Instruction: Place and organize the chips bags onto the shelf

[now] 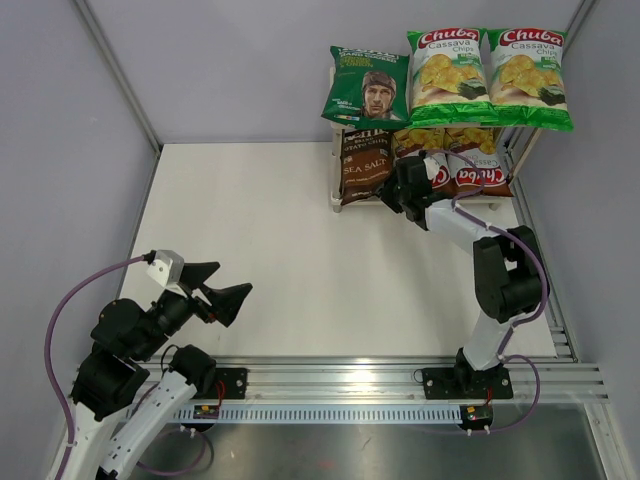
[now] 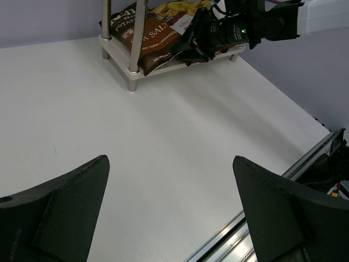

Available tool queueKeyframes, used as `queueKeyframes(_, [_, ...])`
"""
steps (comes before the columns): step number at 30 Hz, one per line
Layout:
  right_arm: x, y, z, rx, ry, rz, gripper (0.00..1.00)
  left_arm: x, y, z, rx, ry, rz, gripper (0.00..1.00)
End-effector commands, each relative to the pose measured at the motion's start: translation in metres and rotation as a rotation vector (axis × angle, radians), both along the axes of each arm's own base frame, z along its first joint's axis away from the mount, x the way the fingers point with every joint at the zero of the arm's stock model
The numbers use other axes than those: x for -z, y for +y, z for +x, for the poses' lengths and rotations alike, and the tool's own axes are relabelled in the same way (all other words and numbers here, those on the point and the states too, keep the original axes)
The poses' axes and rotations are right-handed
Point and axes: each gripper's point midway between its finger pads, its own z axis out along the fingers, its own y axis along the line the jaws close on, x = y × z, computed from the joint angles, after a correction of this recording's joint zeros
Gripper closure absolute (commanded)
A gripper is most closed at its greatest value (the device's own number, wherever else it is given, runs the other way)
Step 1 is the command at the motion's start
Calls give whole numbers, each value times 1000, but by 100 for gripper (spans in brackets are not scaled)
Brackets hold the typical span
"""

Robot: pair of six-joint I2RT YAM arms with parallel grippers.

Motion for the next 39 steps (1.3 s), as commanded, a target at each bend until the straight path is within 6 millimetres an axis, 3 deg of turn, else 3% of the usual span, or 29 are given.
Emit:
queueKeyframes(1, [8,-10,3,50,10,-10,52,-13,-3,1,13,-47,-13,1])
queueKeyframes(5, [6,-13,1,55,12,-22,43,-13,-3,1,15,-45,-13,1])
queueKeyframes(11, [-19,-14,-9,19,-17,-26,23,-7,4,13,-57,-9,3,1])
queueKeyframes(14, [-30,-21,-18,22,-33,-46,18,-2,19,28,-175,31,19,1])
queueKeyframes(18, [-44,-31,-39,19,-53,-64,6,11,58,52,-443,106,43,1])
queueKeyframes(19, [-44,-33,-44,12,-55,-76,5,14,64,55,-481,123,49,1])
queueKeyframes(20, [-57,-35,-49,7,-84,-76,1,19,68,60,-513,154,62,1])
queueKeyframes(23, [-61,-47,-64,-16,-83,-153,1,26,77,70,-570,196,74,1])
queueKeyframes(25, [-68,-54,-80,-45,-85,-197,1,33,83,77,-607,232,83,1])
queueKeyframes(26, [-83,-53,-90,-72,-124,-186,1,34,83,78,-607,237,81,1])
queueKeyframes(27, [-79,-54,-99,-94,-123,-198,1,36,80,80,-587,246,81,1])
queueKeyframes(32, [-103,-77,-138,-132,-158,-308,0,46,85,86,-609,276,107,1])
queueKeyframes(35, [-127,-86,-174,-171,-191,-326,1,48,84,86,-598,278,126,1])
queueKeyframes(39, [-151,-95,-207,-208,-245,-349,1,51,90,85,-621,267,144,1])
